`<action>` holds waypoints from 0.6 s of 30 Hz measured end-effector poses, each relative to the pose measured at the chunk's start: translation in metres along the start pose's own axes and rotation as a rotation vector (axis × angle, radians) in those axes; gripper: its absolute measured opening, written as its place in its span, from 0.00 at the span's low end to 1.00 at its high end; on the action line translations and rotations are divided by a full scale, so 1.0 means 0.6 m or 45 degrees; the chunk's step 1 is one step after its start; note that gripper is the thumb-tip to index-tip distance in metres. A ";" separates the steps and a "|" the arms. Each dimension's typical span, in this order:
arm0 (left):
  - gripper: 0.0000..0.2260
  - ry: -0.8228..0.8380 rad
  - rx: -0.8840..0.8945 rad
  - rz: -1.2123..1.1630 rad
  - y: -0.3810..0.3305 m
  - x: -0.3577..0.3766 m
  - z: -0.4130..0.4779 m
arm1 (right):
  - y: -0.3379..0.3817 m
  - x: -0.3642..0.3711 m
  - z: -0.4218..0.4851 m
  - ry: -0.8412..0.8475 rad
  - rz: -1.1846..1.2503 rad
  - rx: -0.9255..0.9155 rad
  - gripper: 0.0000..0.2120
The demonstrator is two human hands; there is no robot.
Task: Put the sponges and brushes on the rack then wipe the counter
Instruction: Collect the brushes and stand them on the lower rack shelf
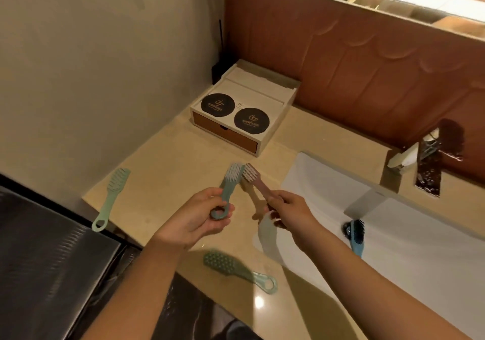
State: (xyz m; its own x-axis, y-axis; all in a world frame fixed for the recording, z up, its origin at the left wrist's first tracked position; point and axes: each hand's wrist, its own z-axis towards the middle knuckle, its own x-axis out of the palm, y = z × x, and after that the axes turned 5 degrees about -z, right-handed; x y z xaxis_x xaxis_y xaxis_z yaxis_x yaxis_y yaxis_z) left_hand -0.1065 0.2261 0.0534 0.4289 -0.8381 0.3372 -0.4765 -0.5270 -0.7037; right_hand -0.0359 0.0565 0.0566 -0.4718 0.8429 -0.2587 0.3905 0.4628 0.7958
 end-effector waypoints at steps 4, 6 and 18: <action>0.07 0.065 -0.008 0.097 0.024 0.056 -0.004 | -0.033 -0.075 -0.038 0.021 0.182 0.084 0.09; 0.08 0.112 -0.014 0.135 0.034 0.094 -0.007 | -0.056 -0.119 -0.058 -0.035 0.224 0.087 0.10; 0.08 0.356 -0.216 0.102 0.109 0.309 -0.027 | -0.169 -0.318 -0.187 -0.384 0.257 -0.093 0.12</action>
State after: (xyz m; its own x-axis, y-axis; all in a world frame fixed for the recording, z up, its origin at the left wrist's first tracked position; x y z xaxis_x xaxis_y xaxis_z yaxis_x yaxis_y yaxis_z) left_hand -0.0709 0.0340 0.0799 0.1691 -0.8717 0.4599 -0.6310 -0.4542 -0.6289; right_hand -0.0741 -0.1817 0.0867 -0.1322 0.9633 -0.2337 0.3896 0.2673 0.8813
